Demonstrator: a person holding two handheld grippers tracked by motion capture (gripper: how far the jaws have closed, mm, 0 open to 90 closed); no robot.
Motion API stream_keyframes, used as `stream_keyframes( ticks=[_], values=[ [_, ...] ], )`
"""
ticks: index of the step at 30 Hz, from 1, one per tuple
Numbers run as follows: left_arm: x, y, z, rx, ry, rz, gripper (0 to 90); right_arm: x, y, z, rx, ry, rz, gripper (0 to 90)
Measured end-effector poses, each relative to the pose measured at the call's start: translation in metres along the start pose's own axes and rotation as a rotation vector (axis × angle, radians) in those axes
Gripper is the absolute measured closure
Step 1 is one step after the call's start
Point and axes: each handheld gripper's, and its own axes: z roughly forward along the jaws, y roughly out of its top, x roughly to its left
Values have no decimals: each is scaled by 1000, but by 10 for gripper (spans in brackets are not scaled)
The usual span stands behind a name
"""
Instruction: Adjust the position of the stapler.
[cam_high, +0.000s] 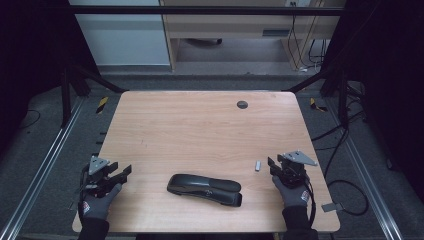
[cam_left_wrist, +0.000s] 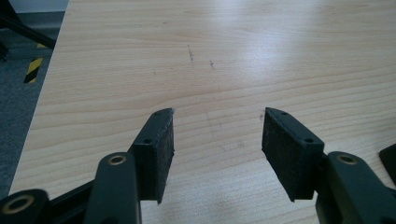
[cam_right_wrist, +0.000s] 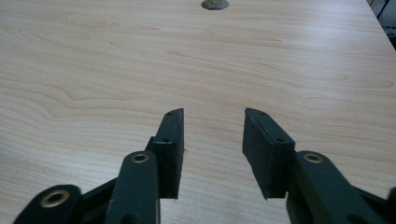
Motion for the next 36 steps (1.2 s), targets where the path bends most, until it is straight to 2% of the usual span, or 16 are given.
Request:
stream_keyframes(
  ticks=[6,8,10,12,18,19,24,27,28,36],
  values=[
    [-4,2,-3,-12,-28,4,441,7,2,-3,5,71,-39,692],
    [-7,2,-5,-14,-29,15,441,10,1,-5,10,109,-39,721],
    [-9,2,-6,-11,-29,24,441,11,2,-4,16,116,-49,729],
    [-12,2,-7,-10,-36,32,441,17,2,-5,33,147,-65,766],
    [-15,1,-7,3,-30,34,423,29,1,-13,36,217,-98,826],
    [-15,1,-7,3,-30,34,421,29,1,-13,36,217,-98,826],
    [-16,1,-9,3,-28,34,417,38,-3,-24,50,299,-106,900],
    [-16,1,-9,6,-32,34,419,39,-5,-26,55,324,-107,900],
    [-17,1,-9,3,-35,33,424,42,-6,-26,70,347,-113,900],
    [-22,2,-10,1,-30,57,427,51,-13,-25,114,393,-122,900]
  ],
)
